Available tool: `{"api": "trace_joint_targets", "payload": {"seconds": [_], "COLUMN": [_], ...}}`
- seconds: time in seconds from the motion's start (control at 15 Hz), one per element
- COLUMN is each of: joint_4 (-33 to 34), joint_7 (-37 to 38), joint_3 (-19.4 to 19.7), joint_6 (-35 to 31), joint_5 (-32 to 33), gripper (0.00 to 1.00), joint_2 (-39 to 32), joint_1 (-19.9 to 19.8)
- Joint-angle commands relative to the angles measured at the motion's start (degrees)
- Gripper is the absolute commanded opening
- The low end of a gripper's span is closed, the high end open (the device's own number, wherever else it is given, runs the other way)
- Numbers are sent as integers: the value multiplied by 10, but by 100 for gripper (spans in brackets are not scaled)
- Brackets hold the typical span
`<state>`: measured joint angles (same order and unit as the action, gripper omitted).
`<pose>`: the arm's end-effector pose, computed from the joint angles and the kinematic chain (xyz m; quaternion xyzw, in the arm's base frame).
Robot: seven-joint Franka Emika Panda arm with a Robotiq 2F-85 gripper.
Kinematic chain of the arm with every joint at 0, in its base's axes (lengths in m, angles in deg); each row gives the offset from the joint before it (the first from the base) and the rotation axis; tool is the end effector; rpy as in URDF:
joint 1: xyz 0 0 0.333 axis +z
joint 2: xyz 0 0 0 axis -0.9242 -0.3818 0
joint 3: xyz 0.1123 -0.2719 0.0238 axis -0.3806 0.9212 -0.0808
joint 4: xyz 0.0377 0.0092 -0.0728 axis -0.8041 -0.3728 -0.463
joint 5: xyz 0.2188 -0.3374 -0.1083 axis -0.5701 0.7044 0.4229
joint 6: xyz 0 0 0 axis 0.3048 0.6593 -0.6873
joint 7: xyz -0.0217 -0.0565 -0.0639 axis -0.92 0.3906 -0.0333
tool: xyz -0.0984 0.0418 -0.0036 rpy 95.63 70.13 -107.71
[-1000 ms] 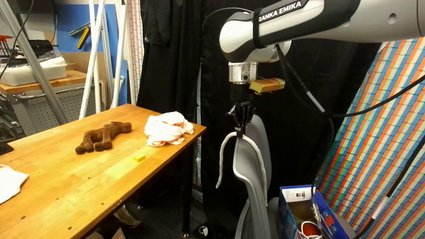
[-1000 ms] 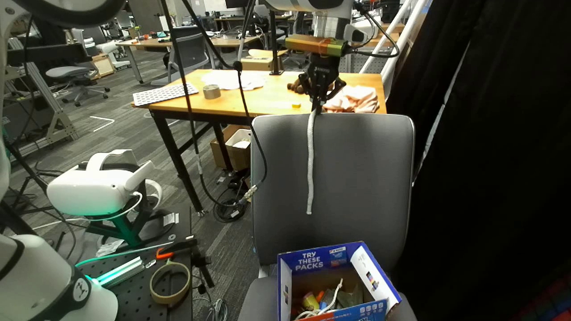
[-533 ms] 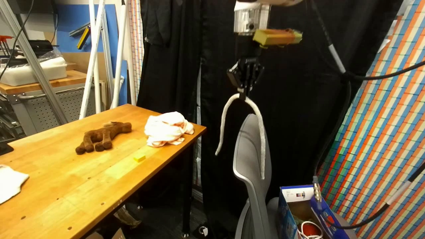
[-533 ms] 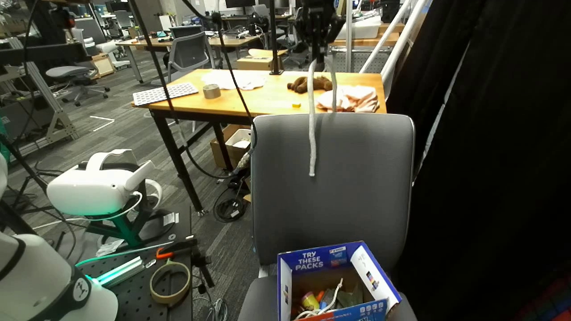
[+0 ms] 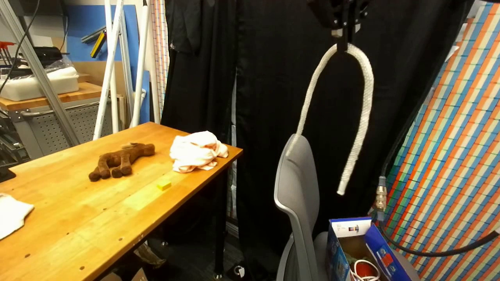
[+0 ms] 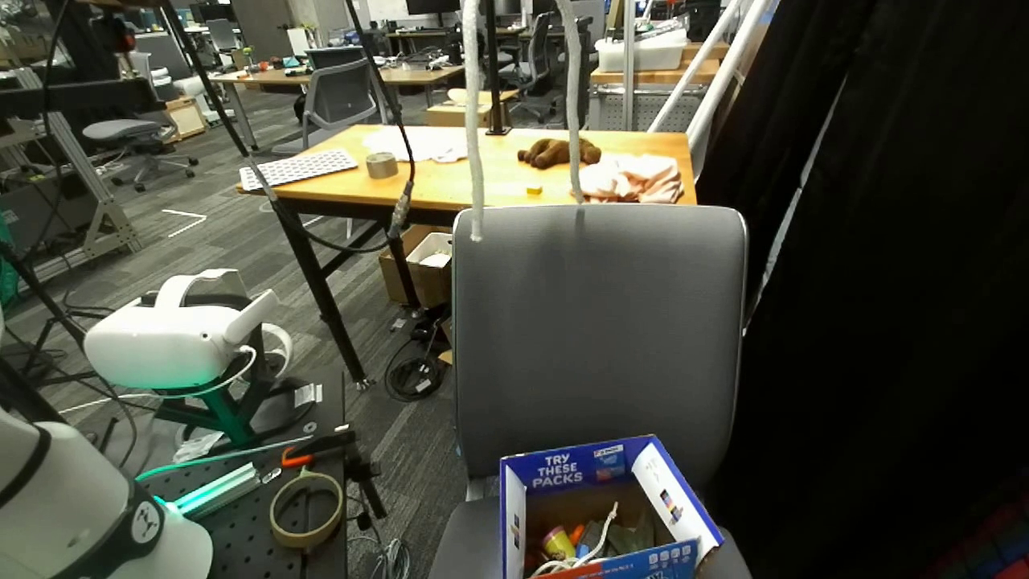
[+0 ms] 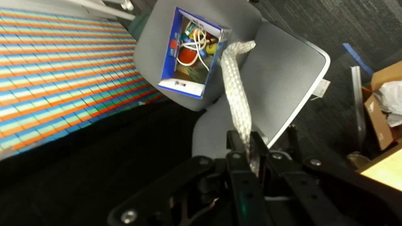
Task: Remove the rope from the chair and put it in the box.
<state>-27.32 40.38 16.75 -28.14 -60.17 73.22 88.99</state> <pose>0.5235 0.2583 0.6922 0.9854 0.0740 0.0061 0.1535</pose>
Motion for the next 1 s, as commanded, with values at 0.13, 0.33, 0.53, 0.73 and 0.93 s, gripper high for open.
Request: {"api": "trace_joint_targets", "payload": {"seconds": [0.13, 0.33, 0.53, 0.73, 0.93], "joint_4": [60, 51, 29, -11, -68], "joint_7": [116, 178, 237, 302, 361], "joint_3": [15, 33, 51, 68, 82], "joint_6": [94, 110, 116, 104, 92], "joint_5": [32, 0, -33, -79, -128], "gripper": [6, 6, 6, 6, 6], "joint_2": [-71, -109, -137, -148, -141], "joint_1": [9, -3, -21, -45, -69]}}
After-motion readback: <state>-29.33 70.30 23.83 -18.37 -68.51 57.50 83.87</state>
